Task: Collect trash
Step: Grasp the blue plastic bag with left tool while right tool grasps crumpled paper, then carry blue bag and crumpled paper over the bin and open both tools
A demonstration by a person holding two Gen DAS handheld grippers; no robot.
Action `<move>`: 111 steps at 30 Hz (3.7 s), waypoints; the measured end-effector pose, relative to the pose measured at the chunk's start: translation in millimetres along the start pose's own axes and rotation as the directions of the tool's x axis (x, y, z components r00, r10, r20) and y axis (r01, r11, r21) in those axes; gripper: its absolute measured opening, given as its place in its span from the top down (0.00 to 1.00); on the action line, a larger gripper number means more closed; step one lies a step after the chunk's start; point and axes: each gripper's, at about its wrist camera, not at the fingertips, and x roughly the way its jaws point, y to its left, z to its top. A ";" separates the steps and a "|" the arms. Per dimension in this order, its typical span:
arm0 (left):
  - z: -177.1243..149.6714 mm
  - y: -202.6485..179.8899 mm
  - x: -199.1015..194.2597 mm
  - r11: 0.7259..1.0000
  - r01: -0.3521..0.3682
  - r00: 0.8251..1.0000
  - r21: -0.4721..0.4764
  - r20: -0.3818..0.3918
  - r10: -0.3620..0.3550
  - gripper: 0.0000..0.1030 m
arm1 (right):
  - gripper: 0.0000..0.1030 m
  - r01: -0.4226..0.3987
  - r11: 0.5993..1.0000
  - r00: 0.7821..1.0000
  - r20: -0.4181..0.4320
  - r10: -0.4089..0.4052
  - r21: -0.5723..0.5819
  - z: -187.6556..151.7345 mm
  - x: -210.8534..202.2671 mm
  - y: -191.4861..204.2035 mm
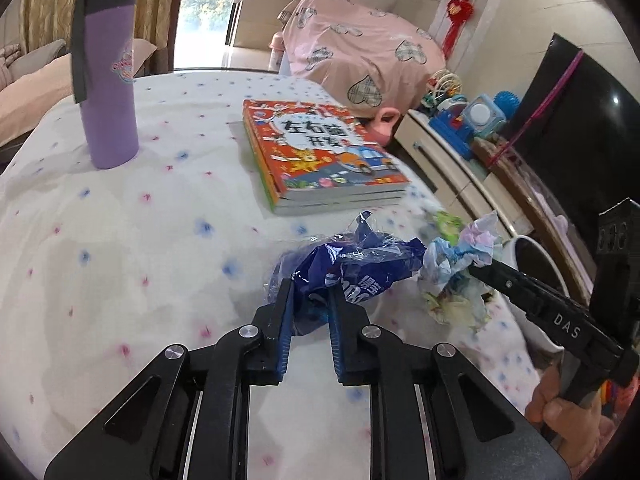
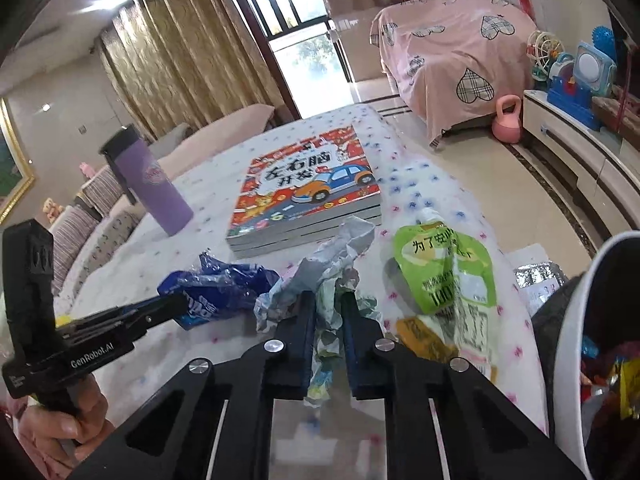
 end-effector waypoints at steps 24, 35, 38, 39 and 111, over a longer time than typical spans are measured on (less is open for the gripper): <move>-51.1 -131.1 -48.6 0.975 0.180 0.983 0.127 -0.004 -0.181 0.86 | 0.88 0.028 0.988 0.988 0.149 -0.051 0.153 -59.4 -152.3 -61.1; -61.3 -174.1 -45.3 0.959 0.188 0.982 0.210 -0.027 -0.187 0.86 | 0.88 0.068 0.971 0.978 0.177 -0.110 0.231 -78.9 -181.6 -98.3; -61.3 -182.6 -44.5 0.956 0.181 0.983 0.232 -0.022 -0.181 0.86 | 0.88 0.069 0.967 0.975 0.189 -0.117 0.246 -79.5 -187.8 -106.8; -61.2 -185.0 -44.1 0.955 0.179 0.984 0.238 -0.021 -0.179 0.86 | 0.88 0.070 0.966 0.974 0.192 -0.120 0.249 -80.0 -190.2 -108.9; -26.4 -262.0 25.5 0.943 0.145 0.989 0.298 -0.065 -0.131 0.36 | 0.37 0.195 0.933 0.967 0.101 -0.235 0.302 -32.0 -164.5 -209.1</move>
